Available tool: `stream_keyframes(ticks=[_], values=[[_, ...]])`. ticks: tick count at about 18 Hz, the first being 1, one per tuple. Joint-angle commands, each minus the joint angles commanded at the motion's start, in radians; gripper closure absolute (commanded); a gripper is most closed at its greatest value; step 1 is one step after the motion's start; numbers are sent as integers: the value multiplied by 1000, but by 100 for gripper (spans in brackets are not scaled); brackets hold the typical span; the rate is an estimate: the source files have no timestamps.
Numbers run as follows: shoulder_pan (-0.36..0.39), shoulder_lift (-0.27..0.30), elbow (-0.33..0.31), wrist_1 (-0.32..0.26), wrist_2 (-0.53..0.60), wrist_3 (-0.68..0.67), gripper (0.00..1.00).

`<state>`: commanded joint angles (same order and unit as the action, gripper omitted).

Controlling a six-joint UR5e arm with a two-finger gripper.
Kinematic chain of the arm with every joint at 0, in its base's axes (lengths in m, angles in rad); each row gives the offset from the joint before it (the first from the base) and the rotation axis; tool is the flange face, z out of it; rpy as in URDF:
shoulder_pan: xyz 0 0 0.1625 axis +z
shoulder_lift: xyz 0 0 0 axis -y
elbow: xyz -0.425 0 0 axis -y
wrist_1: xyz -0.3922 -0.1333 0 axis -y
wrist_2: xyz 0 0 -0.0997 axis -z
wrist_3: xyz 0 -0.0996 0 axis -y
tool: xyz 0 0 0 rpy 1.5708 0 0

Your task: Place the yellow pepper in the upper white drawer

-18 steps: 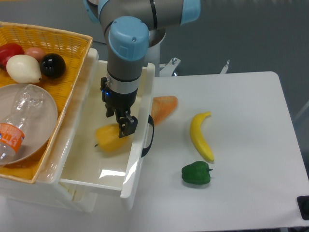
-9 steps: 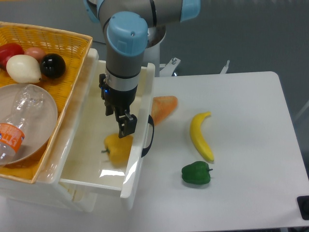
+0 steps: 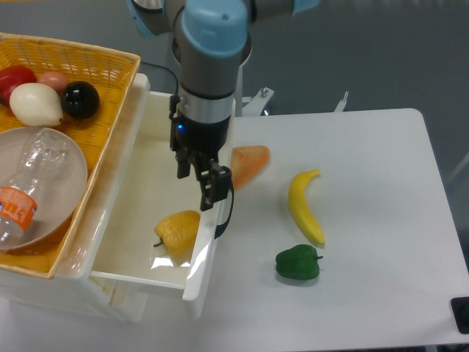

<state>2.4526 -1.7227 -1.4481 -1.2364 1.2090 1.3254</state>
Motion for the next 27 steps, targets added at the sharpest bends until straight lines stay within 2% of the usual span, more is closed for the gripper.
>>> stream_keyframes(ticks=[5, 13, 16, 18, 21, 23, 27], values=[[87, -4, 0, 28, -19, -2, 15], [222, -72, -18, 49, -11, 9, 16], [261, -112, -26, 58, -8, 34, 12], [290, -132, -34, 57, 0, 47, 2], [327, -147, -77, 58, 38, 69, 0], [336, -169, -83, 58, 92, 110, 0], [367, -234, -83, 69, 234, 297, 0]])
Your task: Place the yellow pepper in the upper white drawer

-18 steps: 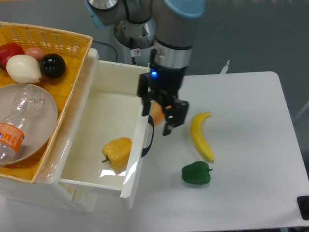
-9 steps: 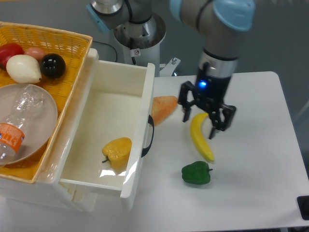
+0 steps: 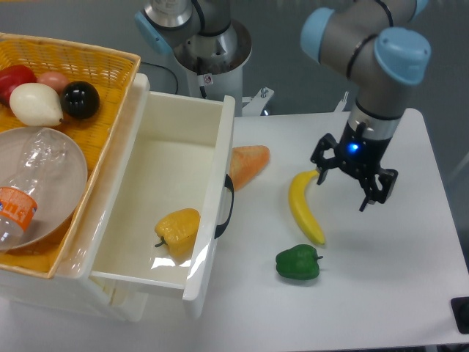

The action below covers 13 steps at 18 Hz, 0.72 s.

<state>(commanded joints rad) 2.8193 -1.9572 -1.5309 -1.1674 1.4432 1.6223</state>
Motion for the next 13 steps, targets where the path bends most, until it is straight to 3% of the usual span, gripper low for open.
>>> stream_keyframes(ticks=[2, 7, 10, 13], values=[[28, -28, 0, 32, 19, 88, 0], [49, -116, 9, 64, 43, 94, 0], [72, -129, 12, 109, 94, 135, 0], [65, -134, 26, 107, 111, 198, 0]])
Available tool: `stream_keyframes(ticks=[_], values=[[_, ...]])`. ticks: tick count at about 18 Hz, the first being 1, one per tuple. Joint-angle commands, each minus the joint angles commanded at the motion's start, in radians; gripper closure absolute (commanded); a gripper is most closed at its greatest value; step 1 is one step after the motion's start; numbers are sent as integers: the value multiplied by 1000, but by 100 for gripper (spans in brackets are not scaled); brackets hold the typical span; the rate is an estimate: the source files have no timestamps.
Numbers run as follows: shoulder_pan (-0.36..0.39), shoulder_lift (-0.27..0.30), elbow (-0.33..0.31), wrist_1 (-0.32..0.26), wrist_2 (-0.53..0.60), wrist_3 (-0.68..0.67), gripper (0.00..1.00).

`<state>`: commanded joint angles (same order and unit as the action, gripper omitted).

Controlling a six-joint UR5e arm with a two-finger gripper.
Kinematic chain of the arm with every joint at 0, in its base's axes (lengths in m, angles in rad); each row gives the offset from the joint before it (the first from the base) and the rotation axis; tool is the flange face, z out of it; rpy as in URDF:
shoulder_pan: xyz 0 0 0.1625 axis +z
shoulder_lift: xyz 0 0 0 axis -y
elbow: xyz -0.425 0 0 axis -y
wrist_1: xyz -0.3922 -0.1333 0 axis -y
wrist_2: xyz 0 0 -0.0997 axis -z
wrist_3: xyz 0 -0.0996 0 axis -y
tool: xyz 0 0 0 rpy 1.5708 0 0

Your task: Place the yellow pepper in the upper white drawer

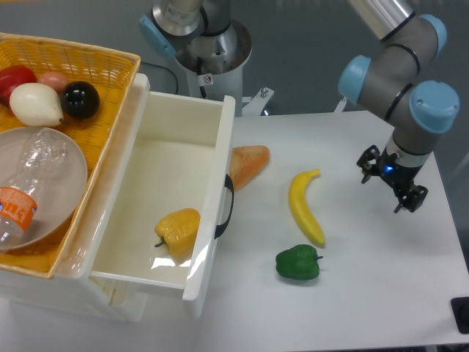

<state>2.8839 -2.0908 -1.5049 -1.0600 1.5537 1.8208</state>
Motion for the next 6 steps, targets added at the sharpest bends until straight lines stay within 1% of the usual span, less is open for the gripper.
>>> stream_keyframes(ticks=[2, 3, 6], values=[[-11, -21, 17, 0, 78, -5, 0], [-17, -26, 24, 0, 98, -6, 0], [-18, -34, 29, 0, 98, 3, 0]])
